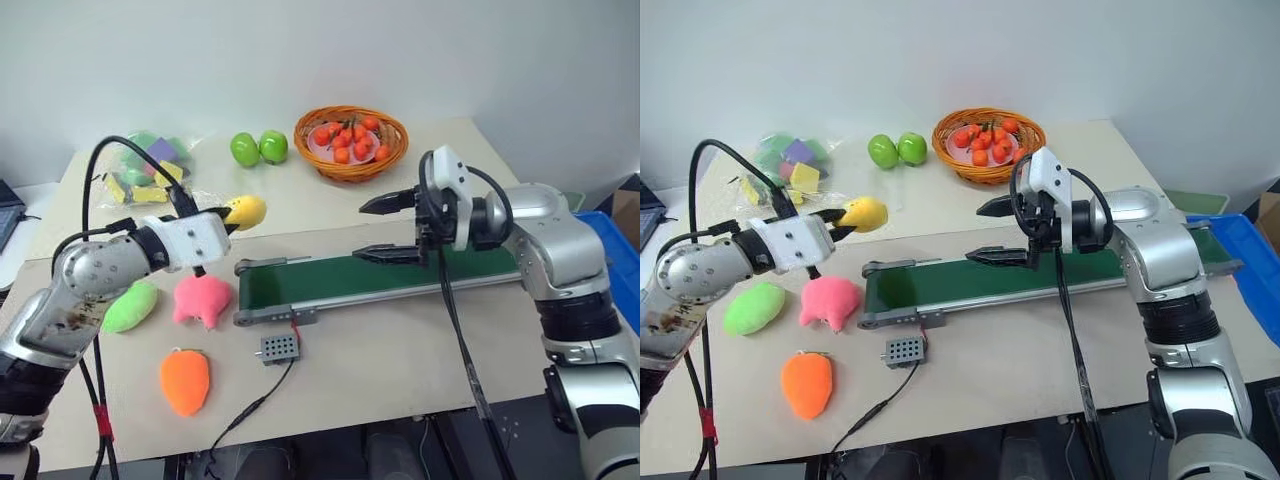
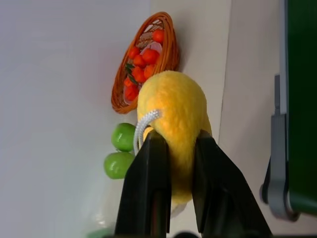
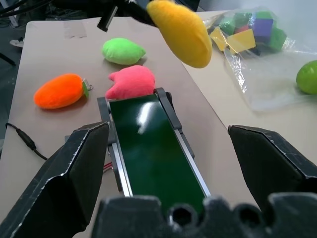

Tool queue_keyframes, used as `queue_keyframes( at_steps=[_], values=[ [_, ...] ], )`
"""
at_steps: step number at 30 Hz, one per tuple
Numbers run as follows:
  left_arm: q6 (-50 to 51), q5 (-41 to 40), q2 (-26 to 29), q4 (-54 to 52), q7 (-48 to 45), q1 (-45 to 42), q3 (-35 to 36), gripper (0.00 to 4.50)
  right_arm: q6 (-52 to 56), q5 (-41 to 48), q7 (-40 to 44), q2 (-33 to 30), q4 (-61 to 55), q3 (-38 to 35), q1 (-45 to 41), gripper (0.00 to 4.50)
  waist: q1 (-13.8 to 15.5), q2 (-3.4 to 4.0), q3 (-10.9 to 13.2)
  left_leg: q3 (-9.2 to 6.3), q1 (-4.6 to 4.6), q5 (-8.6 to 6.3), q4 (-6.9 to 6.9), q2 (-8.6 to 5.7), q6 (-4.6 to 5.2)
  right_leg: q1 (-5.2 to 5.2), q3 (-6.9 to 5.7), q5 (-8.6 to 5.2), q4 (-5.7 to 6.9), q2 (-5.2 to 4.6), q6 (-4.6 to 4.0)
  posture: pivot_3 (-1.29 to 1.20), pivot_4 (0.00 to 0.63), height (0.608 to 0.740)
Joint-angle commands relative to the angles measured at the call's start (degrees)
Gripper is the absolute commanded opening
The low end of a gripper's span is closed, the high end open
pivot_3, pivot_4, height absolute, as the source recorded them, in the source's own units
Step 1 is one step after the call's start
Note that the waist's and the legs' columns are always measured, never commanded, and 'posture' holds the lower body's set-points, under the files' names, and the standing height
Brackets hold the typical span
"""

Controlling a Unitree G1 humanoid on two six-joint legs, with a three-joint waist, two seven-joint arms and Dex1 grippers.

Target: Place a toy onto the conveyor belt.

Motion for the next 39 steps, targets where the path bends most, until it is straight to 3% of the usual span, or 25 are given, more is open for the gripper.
queue_keyframes(
  at_steps=[1,6,16,23,28,29,34,36,39],
  values=[
    [-14.6,12.5,-0.9,3.2,4.3,-1.4,-1.5,0.58,2.3,3.2,-1.0,-0.1,-2.7,-3.1,0.2,4.5,0.4,0.0,0.0,0.01,0.0,0.0,0.0,-0.01,0.01,0.0,0.0,0.0,-0.01,0.0,0.0,0.0,0.15,0.74],
    [-25.3,23.1,-4.1,6.5,11.7,0.4,-1.8,0.58,4.7,4.7,-1.9,-0.8,-3.1,-3.9,0.3,4.5,1.0,0.0,0.0,0.01,-0.04,-0.02,0.02,-0.02,0.04,-0.02,-0.02,0.0,-0.01,0.0,0.01,0.0,0.15,0.74],
    [-35.3,38.7,-9.4,20.5,22.9,-0.8,-6.9,0.58,5.4,4.9,-2.7,-2.2,-4.2,-4.1,0.6,4.5,1.1,0.0,0.0,0.13,0.05,-0.02,0.09,-0.05,0.05,-0.01,-0.01,0.01,0.13,0.0,0.02,0.0,0.15,0.74],
    [-37.8,41.4,-11.3,27.3,26.4,-2.9,-9.4,0.58,5.9,4.8,-3.2,-3.3,-5.2,-4.1,0.8,4.5,1.2,0.0,0.0,0.14,0.05,-0.03,0.13,-0.06,0.07,0.0,-0.03,0.01,0.14,-0.01,0.03,0.0,0.15,0.74],
    [-39.4,38.4,-10.8,28.7,24.8,-3.7,-9.5,1.92,5.4,4.4,-3.2,-3.7,-4.7,-3.6,0.6,4.5,1.0,0.0,0.0,0.19,0.07,-0.04,0.16,-0.05,0.08,0.0,-0.03,0.01,0.17,-0.01,0.03,0.0,0.15,0.74],
    [-39.5,37.2,-10.7,28.3,24.2,-3.8,-9.2,2.48,5.3,4.4,-3.2,-3.6,-4.6,-3.5,0.6,4.5,1.1,0.0,0.0,0.18,0.08,-0.04,0.16,-0.03,0.08,0.0,-0.03,0.01,0.17,-0.01,0.03,0.0,0.15,0.74],
    [-39.0,33.6,-10.1,25.1,21.3,-3.7,-7.9,4.23,4.8,4.2,-2.9,-3.4,-3.9,-3.3,0.2,4.5,1.0,0.01,0.0,0.2,0.08,-0.06,0.18,-0.02,0.12,0.0,-0.02,0.02,0.17,-0.04,0.03,0.0,0.15,0.74],
    [-37.6,29.5,-9.7,22.1,18.9,-3.3,-6.3,4.43,4.5,4.0,-2.7,-3.3,-3.6,-3.2,0.1,4.5,1.0,0.01,0.0,0.2,0.08,-0.07,0.18,-0.01,0.13,-0.01,-0.02,0.02,0.16,-0.04,0.03,0.0,0.15,0.74],
    [-27.3,10.8,-8.4,15.1,7.2,-0.5,-4.4,4.43,4.0,3.8,-2.4,-3.1,-3.1,-3.0,0.1,4.5,0.9,0.01,0.0,0.2,0.04,-0.09,0.22,0.0,0.16,-0.02,-0.02,0.02,0.17,-0.04,0.03,0.0,0.15,0.74]
  ],
)
